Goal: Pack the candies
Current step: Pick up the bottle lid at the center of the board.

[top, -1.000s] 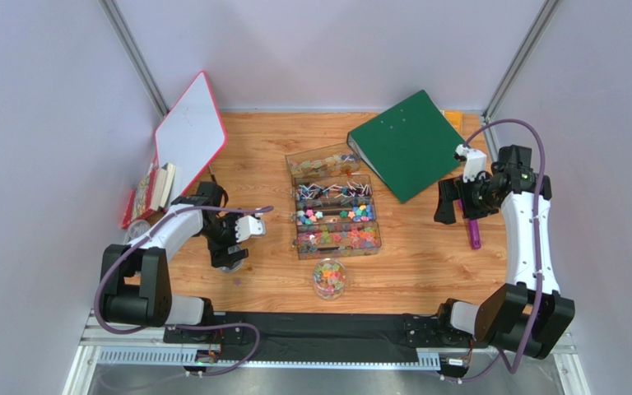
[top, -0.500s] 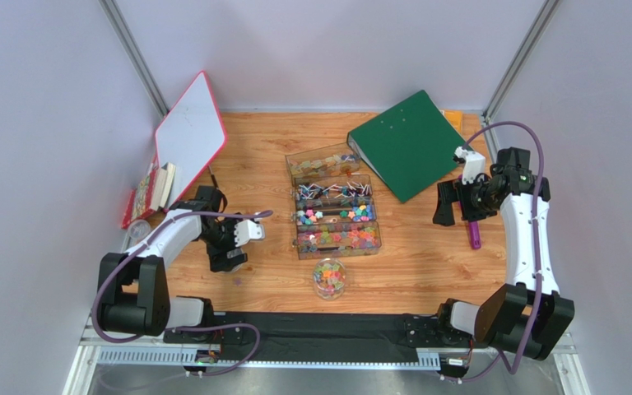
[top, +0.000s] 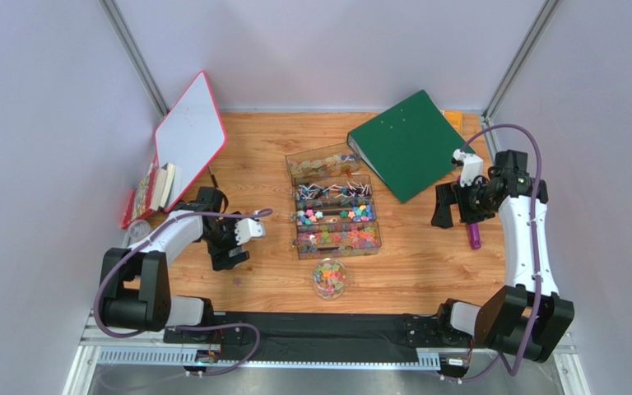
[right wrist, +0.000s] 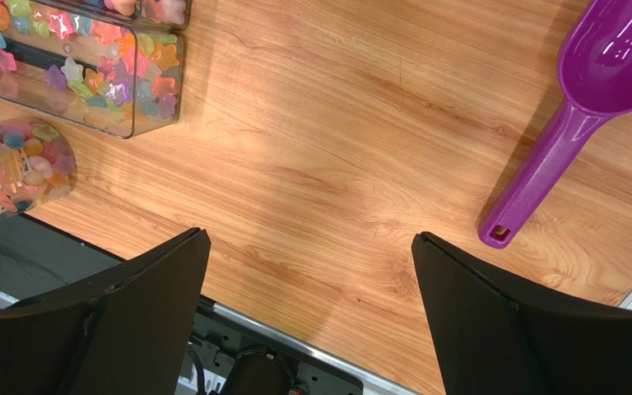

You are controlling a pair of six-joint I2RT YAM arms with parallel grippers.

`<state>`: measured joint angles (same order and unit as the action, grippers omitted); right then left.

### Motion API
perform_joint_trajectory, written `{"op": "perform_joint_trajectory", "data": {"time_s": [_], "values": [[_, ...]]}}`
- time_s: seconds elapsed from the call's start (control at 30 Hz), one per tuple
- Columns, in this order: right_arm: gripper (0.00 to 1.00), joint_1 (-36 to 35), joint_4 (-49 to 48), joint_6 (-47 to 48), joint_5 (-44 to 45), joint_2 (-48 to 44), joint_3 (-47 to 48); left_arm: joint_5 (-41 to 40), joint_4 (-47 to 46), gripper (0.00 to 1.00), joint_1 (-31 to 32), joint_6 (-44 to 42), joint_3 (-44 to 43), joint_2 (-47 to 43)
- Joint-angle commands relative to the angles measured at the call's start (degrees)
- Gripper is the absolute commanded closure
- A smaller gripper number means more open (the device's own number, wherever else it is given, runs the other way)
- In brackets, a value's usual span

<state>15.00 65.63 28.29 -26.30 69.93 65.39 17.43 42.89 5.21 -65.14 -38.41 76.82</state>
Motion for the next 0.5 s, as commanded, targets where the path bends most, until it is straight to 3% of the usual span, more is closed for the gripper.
{"op": "perform_joint_trajectory", "data": {"time_s": [0.0, 0.1, 0.23, 0.47], "values": [[0.00, -0.5, -1.6, -0.8, -1.1, -1.6, -0.3, 0.8, -2.1, 0.00, -0.2, 1.3, 0.0, 1.0], [0.00, -0.5, -1.7, -0.7, -1.2, -1.8, -0.3, 0.9, -1.9, 0.02, -0.3, 1.3, 0.1, 0.5], [0.00, -0.5, -2.1, -0.7, -1.3, -1.9, -0.3, 2.0, -0.6, 0.13, -0.3, 1.4, -0.3, -1.9], [0.00, -0.5, -2.2, -0.3, -1.5, -2.0, 0.0, 5.7, 9.9, 0.17, 2.5, 1.8, -7.5, -10.3]]}}
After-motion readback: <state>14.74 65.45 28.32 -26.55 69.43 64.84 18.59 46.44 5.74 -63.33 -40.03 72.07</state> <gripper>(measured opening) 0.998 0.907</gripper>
